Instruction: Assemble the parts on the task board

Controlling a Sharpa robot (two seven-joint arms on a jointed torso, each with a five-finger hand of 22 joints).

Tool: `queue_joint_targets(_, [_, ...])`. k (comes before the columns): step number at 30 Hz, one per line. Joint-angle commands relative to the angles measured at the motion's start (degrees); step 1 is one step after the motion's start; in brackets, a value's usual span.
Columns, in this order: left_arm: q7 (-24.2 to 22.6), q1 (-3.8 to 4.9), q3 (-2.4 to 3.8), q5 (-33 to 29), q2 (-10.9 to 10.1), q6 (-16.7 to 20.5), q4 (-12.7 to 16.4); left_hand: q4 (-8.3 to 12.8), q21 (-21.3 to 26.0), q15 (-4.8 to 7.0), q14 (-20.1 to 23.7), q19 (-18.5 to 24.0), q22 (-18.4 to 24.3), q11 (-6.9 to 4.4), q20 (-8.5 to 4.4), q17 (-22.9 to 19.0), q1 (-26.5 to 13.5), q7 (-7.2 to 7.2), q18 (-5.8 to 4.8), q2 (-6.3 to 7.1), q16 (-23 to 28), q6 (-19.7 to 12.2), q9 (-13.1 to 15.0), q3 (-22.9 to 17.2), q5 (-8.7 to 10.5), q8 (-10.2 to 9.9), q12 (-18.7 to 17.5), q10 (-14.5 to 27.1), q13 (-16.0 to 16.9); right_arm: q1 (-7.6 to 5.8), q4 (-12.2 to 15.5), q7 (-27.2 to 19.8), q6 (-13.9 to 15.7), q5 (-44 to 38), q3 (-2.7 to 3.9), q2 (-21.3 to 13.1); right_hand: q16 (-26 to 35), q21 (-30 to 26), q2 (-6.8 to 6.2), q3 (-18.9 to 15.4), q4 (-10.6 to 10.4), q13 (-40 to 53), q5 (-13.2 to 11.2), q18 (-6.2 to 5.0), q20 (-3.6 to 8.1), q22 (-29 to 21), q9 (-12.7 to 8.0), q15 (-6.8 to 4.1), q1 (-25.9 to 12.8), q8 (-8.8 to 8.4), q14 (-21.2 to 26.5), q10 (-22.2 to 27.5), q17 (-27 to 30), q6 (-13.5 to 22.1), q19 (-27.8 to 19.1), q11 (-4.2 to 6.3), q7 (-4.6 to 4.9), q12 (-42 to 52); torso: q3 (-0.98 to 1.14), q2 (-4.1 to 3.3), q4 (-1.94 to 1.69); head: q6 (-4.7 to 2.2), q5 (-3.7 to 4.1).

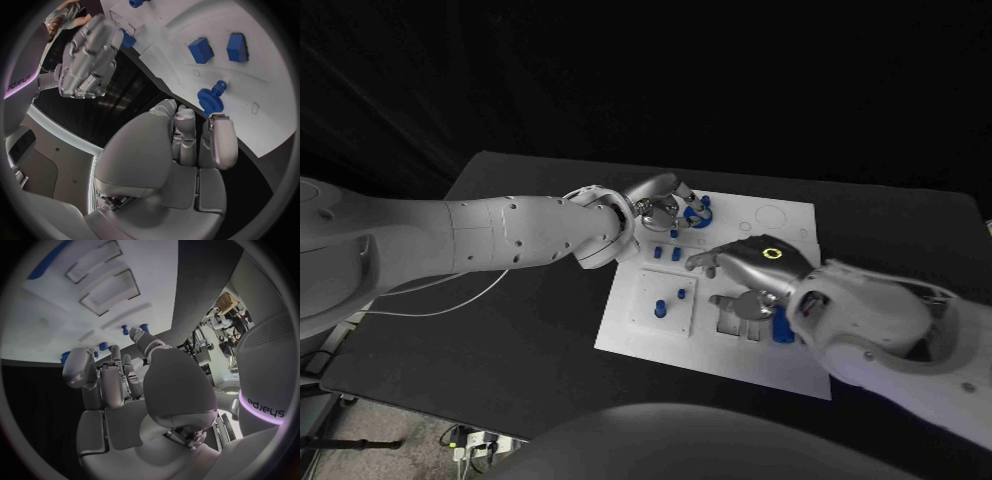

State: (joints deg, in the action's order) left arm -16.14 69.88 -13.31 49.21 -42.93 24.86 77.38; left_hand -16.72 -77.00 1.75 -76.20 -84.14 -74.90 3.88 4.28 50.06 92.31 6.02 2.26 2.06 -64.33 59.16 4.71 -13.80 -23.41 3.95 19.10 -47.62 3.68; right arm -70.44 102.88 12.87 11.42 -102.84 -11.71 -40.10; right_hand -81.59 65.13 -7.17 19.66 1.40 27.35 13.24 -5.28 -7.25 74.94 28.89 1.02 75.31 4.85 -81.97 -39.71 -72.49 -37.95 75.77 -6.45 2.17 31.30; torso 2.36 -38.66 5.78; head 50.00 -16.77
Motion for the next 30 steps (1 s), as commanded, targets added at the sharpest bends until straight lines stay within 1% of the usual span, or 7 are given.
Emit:
queue_joint_targets(1, [-1.94,-0.16,0.04,-0.45,-0.63,0.46,0.91,-0.04,0.26,-0.35,0.08,-0.31,-11.30,0.37,0.43,0.05,-0.71,0.33,0.60,0.08,0.02,-0.08,-0.06,-0.59,0.21,0.17,-0.11,-0.25,-0.04,-1.68,2.45,-7.48,7.94,7.39,-0.01,-5.33,-0.48,0.90,0.78,-0.97,-1.03,-0.02,-2.64,0.01,-0.03,8.03,-0.60,0.25,-0.94,0.33,-0.57,-0.54,-0.57,-1.02,0.86,0.16,0.51,0.76,-0.30,0.24,0.63,0.00,1.28])
queue_joint_targets(5, [-3.06,-0.50,0.04,-0.60,-1.53,1.38,2.30,-0.03,0.24,-0.36,0.02,-0.32,-11.31,0.32,0.46,0.21,-0.84,0.27,0.60,0.06,-0.12,0.02,-0.03,-0.83,0.24,0.23,-0.01,-0.50,0.00,-2.84,3.78,-12.27,10.99,11.55,-0.32,-12.07,-1.04,2.88,1.85,-2.67,-3.48,1.47,-5.25,0.37,-0.19,8.65,-1.88,0.13,-1.97,0.30,-1.04,-7.08,-1.43,-1.55,2.02,1.50,3.30,5.52,-0.62,0.56,1.31,0.00,2.90])
queue_joint_targets(11, [-3.69,-1.04,0.05,-0.63,-1.22,2.37,2.24,0.00,0.10,-0.36,-0.02,-0.38,-11.35,0.34,0.47,0.27,-0.94,0.26,0.57,0.23,-0.20,0.13,0.00,-1.06,0.21,0.30,0.12,-0.80,0.04,-2.06,3.83,-13.14,11.77,16.39,-1.01,-19.13,1.81,-1.82,2.59,-3.24,-5.28,4.46,-4.19,-0.55,1.51,7.37,-2.41,-1.98,-1.32,2.24,1.90,-16.41,3.38,-5.59,-1.00,4.24,4.71,12.51,-0.75,1.16,1.68,0.00,4.48])
queue_joint_targets(17, [-3.80,-1.97,0.05,-0.63,-1.20,2.35,1.80,0.00,0.12,-0.37,-0.01,-0.37,-11.34,0.35,0.47,0.26,-0.94,0.26,0.57,0.23,-0.20,0.13,0.00,-1.07,0.20,0.30,0.13,-0.81,0.04,-1.68,2.88,-7.25,7.74,21.40,-1.22,-20.73,-7.94,6.27,3.97,-7.50,-13.31,23.99,-2.62,1.15,2.85,9.73,-0.99,-3.32,-10.60,7.74,-7.57,-33.72,-16.39,-18.37,3.99,5.88,2.63,31.37,-0.84,1.88,2.36,0.00,5.40])
queue_joint_targets(23, [-4.16,-2.35,0.05,-0.64,-1.35,2.65,1.92,0.01,0.13,-0.37,0.00,-0.36,-11.34,0.36,0.48,0.24,-0.95,0.26,0.58,0.26,-0.19,0.15,0.00,-1.16,0.16,0.32,0.16,-0.89,0.05,-2.19,1.71,3.66,-1.02,24.49,-1.26,-19.16,-8.41,9.24,5.54,-12.32,-17.93,37.08,-2.42,1.63,4.70,10.34,0.59,-5.18,-21.19,10.41,-8.03,-40.48,-17.51,-25.86,5.54,8.09,0.15,40.95,-0.68,1.83,2.10,0.00,6.86])
queue_joint_targets(27, [-4.21,-2.41,0.05,-0.67,-1.74,2.99,2.55,0.01,0.13,-0.37,0.00,-0.36,-11.34,0.36,0.48,0.24,-0.95,0.26,0.58,0.26,-0.19,0.15,0.00,-1.16,0.16,0.32,0.16,-0.89,0.05,-3.27,0.86,9.14,-5.39,25.63,-1.25,-17.34,-8.41,7.31,5.36,-13.08,-17.68,36.57,-1.72,1.18,4.95,9.70,0.40,-5.30,-21.94,9.64,-8.03,-39.74,-17.51,-26.17,4.32,8.07,0.12,40.06,-0.74,1.85,2.07,0.00,7.68])
queue_joint_targets(30, [-3.96,-2.42,0.05,-0.46,-2.20,2.87,3.76,0.02,0.18,-0.38,0.01,-0.34,-11.33,0.37,0.49,0.18,-0.95,0.27,0.59,0.27,-0.16,0.17,0.01,-1.25,0.11,0.33,0.19,-0.95,0.05,-4.57,0.41,12.28,-8.74,27.41,-1.25,-15.99,-7.97,2.29,5.09,-13.08,-16.57,38.62,-0.13,0.27,4.20,8.23,-0.78,-4.27,-20.14,7.02,-7.46,-37.27,-16.46,-24.81,0.89,6.88,1.33,40.71,-0.79,1.86,1.93,0.00,8.41])
